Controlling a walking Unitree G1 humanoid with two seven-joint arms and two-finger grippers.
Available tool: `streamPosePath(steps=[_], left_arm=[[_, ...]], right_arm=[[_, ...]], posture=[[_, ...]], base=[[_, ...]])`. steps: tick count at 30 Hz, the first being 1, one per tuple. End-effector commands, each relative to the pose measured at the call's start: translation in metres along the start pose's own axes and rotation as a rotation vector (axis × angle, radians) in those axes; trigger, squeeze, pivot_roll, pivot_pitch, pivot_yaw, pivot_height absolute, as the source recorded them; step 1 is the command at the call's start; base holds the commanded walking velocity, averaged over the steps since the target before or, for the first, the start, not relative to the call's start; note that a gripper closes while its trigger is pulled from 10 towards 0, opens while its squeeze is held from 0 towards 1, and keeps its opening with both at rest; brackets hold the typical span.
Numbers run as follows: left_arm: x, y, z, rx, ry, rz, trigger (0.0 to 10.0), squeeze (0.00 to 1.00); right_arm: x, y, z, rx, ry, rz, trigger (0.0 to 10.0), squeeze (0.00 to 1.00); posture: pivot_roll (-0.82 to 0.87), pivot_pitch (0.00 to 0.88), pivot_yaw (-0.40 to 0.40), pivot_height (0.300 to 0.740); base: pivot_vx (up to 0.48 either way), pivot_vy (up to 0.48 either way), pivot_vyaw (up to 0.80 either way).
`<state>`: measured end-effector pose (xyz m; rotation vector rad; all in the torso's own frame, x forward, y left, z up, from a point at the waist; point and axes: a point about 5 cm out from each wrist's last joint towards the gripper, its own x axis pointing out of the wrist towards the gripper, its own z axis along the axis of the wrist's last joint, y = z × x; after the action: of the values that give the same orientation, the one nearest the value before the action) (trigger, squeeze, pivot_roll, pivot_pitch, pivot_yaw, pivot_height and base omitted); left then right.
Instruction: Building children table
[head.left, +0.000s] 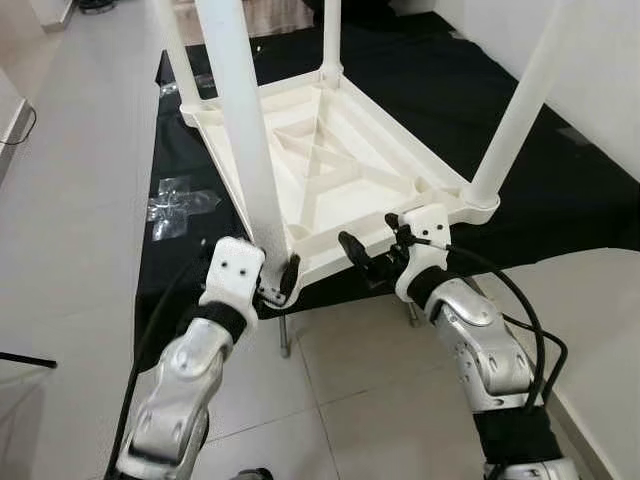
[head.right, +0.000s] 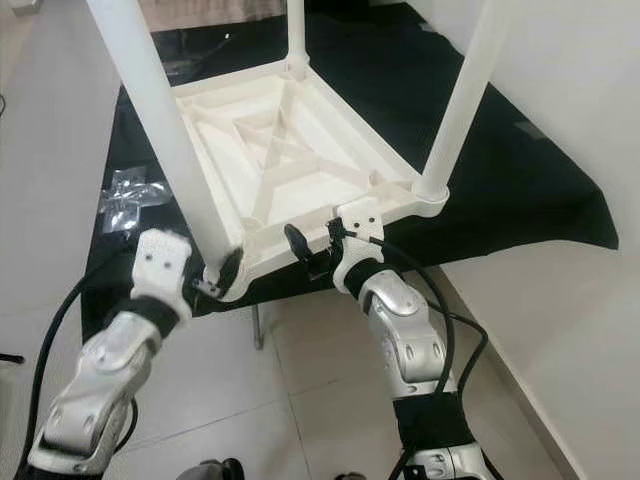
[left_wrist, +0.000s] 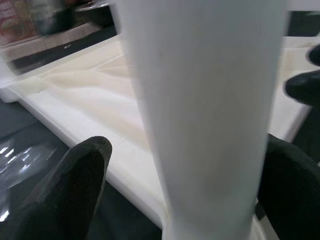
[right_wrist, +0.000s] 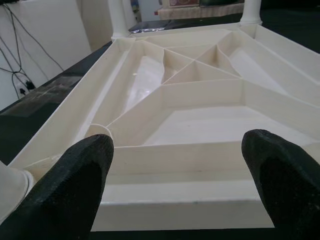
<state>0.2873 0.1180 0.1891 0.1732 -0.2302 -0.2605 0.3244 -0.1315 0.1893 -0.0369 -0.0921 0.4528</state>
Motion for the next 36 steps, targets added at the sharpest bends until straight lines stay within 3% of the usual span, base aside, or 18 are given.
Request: streamPosePath(steps=[1, 2, 4, 5, 8, 10, 14, 15, 18, 21, 25, 27, 28, 29, 32, 36], left_arm=[[0.005, 0.02, -0.006, 0.055, 0.016, 0.121, 10.0, 0.0], [0.005, 0.02, -0.006, 0.055, 0.016, 0.121, 10.0, 0.0], [0.007, 0.041, -0.004, 0.099, 0.011, 0.222, 10.0, 0.0], [0.007, 0.041, -0.004, 0.099, 0.011, 0.222, 10.0, 0.0], [-0.002, 0.078, -0.002, 0.171, 0.025, 0.372, 10.0, 0.0], [-0.01, 0.094, -0.003, 0.205, 0.034, 0.431, 10.0, 0.0], [-0.018, 0.108, -0.004, 0.239, 0.042, 0.473, 10.0, 0.0], [-0.026, 0.121, -0.006, 0.262, 0.051, 0.511, 10.0, 0.0], [-0.033, 0.132, -0.005, 0.285, 0.052, 0.552, 10.0, 0.0], [-0.033, 0.134, -0.005, 0.288, 0.049, 0.558, 10.0, 0.0], [-0.028, 0.132, -0.003, 0.268, 0.037, 0.546, 10.0, 0.0], [-0.028, 0.132, -0.003, 0.268, 0.037, 0.546, 10.0, 0.0], [-0.023, 0.12, -0.003, 0.232, 0.029, 0.48, 10.0, 0.0], [-0.023, 0.12, -0.003, 0.232, 0.029, 0.48, 10.0, 0.0], [-0.023, 0.091, -0.008, 0.147, 0.03, 0.367, 10.0, 0.0], [-0.03, 0.085, -0.012, 0.132, 0.047, 0.372, 10.0, 0.0]], right_arm=[[-0.005, -0.003, -0.002, 0.013, 0.008, -0.013, 10.0, 0.0], [-0.005, -0.003, -0.002, 0.013, 0.008, -0.013, 10.0, 0.0], [-0.006, -0.005, -0.002, 0.012, 0.009, -0.019, 10.0, 0.0], [-0.006, -0.005, -0.002, 0.012, 0.009, -0.019, 10.0, 0.0], [-0.007, -0.006, -0.002, 0.011, 0.011, -0.022, 10.0, 0.0], [-0.008, -0.006, -0.003, 0.011, 0.014, -0.023, 10.0, 0.0], [-0.009, -0.006, -0.004, 0.012, 0.017, -0.023, 10.0, 0.0], [-0.008, -0.004, -0.004, 0.012, 0.018, -0.016, 10.0, 0.0], [-0.006, 0.001, -0.005, 0.008, 0.019, 0.015, 10.0, 0.0], [-0.007, 0.005, -0.004, 0.002, 0.018, 0.044, 10.0, 0.0], [-0.009, 0.033, 0.002, -0.064, -0.008, 0.261, 10.0, 0.0], [-0.009, 0.033, 0.002, -0.064, -0.008, 0.261, 10.0, 0.0], [-0.01, 0.041, 0.002, -0.105, -0.003, 0.314, 10.0, 0.0], [-0.01, 0.041, 0.002, -0.105, -0.003, 0.314, 10.0, 0.0], [-0.008, 0.047, 0.001, -0.116, 0.0, 0.329, 10.0, 0.0], [-0.007, 0.047, 0.001, -0.103, -0.005, 0.327, 10.0, 0.0]], posture=[[0.04, 0.189, 0.001, 0.74], [0.04, 0.189, 0.001, 0.74], [0.04, 0.19, 0.001, 0.74], [0.04, 0.19, 0.001, 0.74], [0.05, 0.194, 0.005, 0.74], [0.06, 0.194, 0.004, 0.74], [0.06, 0.194, 0.003, 0.74], [0.07, 0.194, -0.002, 0.74], [0.07, 0.194, -0.006, 0.74], [0.07, 0.193, -0.006, 0.74], [0.06, 0.193, -0.004, 0.74], [0.06, 0.193, -0.004, 0.74], [0.06, 0.193, -0.003, 0.74], [0.06, 0.193, -0.003, 0.74], [0.07, 0.195, -0.001, 0.74], [0.07, 0.195, 0.0, 0.74]], base=[[0.0, 0.0, 0.0], [0.0, 0.0, 0.0], [0.0, 0.0, 0.0], [0.0, 0.0, 0.0], [0.0, 0.0, 0.0], [0.0, 0.0, 0.0], [0.0, 0.0, 0.0], [0.0, 0.0, 0.0], [0.0, 0.0, 0.0], [0.0, 0.0, 0.0], [0.0, 0.0, 0.0], [0.0, 0.0, 0.0], [0.0, 0.0, 0.0], [0.0, 0.0, 0.0], [0.0, 0.0, 0.0], [0.0, 0.0, 0.0]])
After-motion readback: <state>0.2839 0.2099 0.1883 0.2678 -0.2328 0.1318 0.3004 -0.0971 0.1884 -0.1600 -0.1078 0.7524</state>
